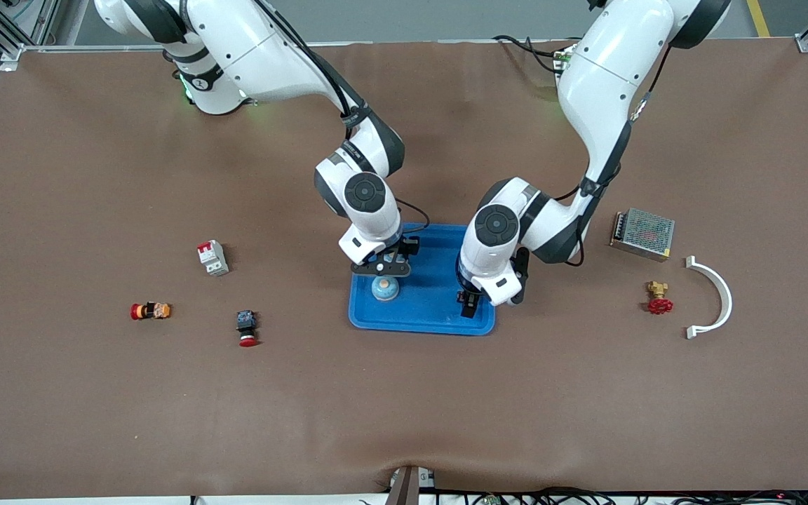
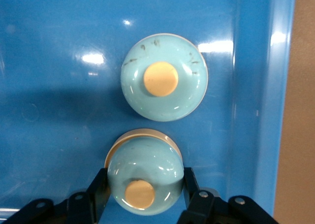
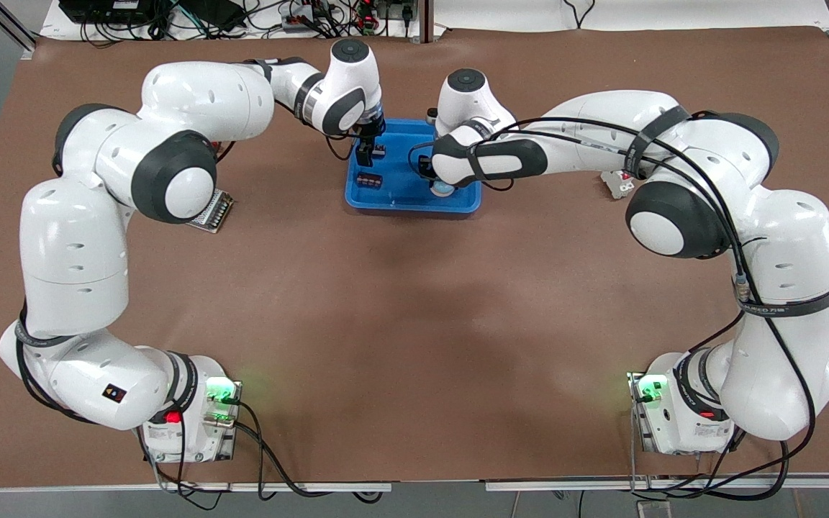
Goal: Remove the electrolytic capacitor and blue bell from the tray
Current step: 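Grasp a capacitor with the left gripper while the right gripper grasps a bell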
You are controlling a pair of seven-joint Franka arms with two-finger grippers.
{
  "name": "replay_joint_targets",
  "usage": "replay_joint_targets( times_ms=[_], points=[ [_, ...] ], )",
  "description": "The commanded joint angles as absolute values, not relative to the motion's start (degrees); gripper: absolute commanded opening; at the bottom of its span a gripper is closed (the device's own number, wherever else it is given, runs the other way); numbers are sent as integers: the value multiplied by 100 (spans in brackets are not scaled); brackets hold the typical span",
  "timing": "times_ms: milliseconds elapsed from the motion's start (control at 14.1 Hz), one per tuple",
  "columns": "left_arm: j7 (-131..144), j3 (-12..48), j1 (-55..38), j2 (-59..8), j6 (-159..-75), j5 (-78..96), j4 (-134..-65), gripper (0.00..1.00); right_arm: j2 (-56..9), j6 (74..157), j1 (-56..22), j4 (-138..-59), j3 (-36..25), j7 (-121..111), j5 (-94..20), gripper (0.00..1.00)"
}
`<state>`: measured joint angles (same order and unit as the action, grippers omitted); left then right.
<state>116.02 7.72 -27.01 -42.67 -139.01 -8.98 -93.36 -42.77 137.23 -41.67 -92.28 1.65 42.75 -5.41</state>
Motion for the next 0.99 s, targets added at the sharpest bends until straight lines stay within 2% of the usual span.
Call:
replay_joint_targets(
  times_ms=[0,142,354,425,495,566,637,920],
  points=[
    [11742,729,-2760,-4377,-14009,-1081,-9193,100,-4245,13650,-4157,-9141,149,4333,-466,42],
    [11742,729,-2760,-4394,-14010,-1107,-9193,100,-4131,13458,-4157,-9106,158,4333,-483,43],
    [11742,729,-2760,-4403,-14010,-1107,-9193,100,-3947,12711,-4035,-8807,149,4289,-510,42],
    [11742,729,-2760,-4403,-14010,-1107,-9193,81,-3833,12457,-3912,-8746,149,4246,-518,42],
    [11742,729,-2760,-4403,-14010,-1107,-9193,51,-3693,12193,-3789,-8702,158,4167,-527,43],
    [11725,729,-2760,-4395,-14010,-1134,-9202,5,-3544,11903,-3692,-8649,158,4009,-536,43],
    [11655,738,-2751,-4386,-14010,-1229,-9202,0,-3411,11631,-3578,-8614,158,3816,-545,43],
    [11663,747,-2760,-4403,-14010,-1450,-9202,0,-2919,10821,-2990,-8569,167,2850,-554,43]
  ],
)
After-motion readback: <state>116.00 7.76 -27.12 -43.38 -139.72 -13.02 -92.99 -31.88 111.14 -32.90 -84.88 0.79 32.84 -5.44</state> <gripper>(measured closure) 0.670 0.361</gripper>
